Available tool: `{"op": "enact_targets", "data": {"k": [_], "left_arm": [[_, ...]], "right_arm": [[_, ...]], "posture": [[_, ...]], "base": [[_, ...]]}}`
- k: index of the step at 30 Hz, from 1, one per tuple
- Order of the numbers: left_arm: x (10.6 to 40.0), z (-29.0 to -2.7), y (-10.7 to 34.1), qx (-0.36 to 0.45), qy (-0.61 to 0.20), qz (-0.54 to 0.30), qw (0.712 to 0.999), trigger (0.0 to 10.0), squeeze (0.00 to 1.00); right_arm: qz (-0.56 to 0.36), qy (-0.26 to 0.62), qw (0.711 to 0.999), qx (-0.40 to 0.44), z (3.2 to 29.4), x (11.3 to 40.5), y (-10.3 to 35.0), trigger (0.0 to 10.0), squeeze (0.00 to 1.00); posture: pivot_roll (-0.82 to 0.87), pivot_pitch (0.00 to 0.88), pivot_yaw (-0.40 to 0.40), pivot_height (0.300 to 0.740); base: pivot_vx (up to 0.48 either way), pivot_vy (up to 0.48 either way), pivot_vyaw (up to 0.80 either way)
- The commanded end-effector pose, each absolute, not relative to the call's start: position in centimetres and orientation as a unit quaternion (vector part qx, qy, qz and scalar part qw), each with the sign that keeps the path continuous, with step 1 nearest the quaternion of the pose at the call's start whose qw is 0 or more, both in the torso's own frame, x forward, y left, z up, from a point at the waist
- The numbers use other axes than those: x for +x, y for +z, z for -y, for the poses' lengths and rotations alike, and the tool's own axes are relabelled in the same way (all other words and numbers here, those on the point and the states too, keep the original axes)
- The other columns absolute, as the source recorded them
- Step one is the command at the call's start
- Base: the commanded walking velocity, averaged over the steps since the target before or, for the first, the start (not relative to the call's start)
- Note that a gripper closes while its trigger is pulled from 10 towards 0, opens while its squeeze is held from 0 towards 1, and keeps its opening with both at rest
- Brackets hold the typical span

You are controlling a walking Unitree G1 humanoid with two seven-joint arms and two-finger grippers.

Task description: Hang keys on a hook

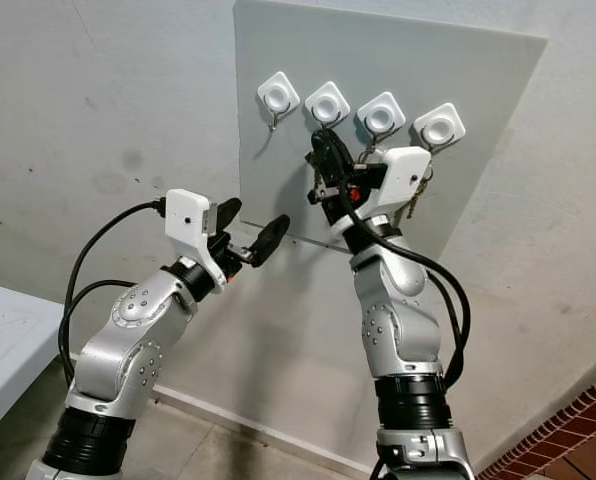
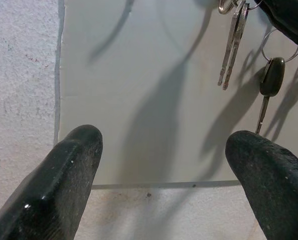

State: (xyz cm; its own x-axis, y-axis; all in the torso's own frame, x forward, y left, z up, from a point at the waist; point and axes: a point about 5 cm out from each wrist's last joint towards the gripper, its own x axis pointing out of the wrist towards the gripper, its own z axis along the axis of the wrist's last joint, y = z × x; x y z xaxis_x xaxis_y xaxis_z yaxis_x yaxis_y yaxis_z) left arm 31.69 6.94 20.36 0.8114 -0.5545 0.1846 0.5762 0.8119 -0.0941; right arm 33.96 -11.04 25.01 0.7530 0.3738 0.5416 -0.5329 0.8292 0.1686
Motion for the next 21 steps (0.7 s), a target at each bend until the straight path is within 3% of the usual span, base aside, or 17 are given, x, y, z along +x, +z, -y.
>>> {"op": "enact_targets", "data": {"k": [1,21], "left_arm": [[31.51,-6.79,20.96,-0.071,-0.304,0.085,0.946,10.0,0.0],[31.6,-6.86,21.14,-0.083,-0.298,0.085,0.947,10.0,0.0]], "right_arm": [[0.269,0.248,0.916,0.167,11.19,33.85,26.14,10.0,0.0],[0.221,0.217,0.916,0.253,11.3,34.79,26.31,10.0,0.0]], "posture": [[0.03,0.0,-0.055,0.74],[0.03,0.0,-0.061,0.74]], "base": [[0.0,0.0,0.0],[0.0,0.0,0.0]]}}
